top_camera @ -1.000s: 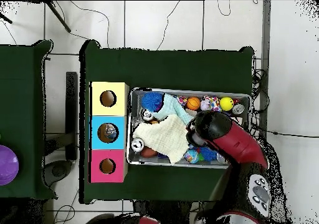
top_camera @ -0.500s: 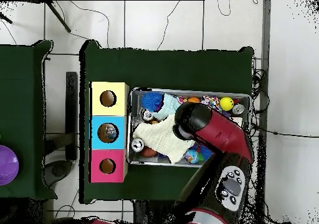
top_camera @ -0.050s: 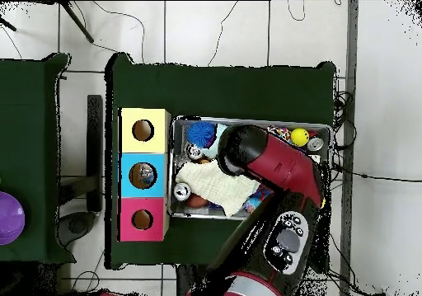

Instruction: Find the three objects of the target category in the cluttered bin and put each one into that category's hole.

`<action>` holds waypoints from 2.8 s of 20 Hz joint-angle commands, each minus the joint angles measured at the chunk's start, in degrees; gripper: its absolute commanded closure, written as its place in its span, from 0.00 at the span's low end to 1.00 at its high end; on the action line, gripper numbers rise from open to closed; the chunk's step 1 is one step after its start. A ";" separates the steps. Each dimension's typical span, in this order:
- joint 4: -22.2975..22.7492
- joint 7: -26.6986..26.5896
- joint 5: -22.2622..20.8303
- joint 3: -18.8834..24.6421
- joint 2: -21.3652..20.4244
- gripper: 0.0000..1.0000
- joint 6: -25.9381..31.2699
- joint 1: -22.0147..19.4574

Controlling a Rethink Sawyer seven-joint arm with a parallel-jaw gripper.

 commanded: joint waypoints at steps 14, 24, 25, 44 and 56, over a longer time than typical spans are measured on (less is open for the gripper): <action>-8.78 33.77 3.98 -1.49 7.47 1.00 10.79 8.23; -8.06 37.05 4.63 -1.31 6.47 1.00 12.58 9.30; -8.05 37.18 4.70 -1.27 6.38 1.00 12.77 9.16; -21.01 47.38 6.33 -4.37 11.67 1.00 23.16 9.81; -17.04 51.52 7.26 -3.72 9.92 1.00 20.18 15.83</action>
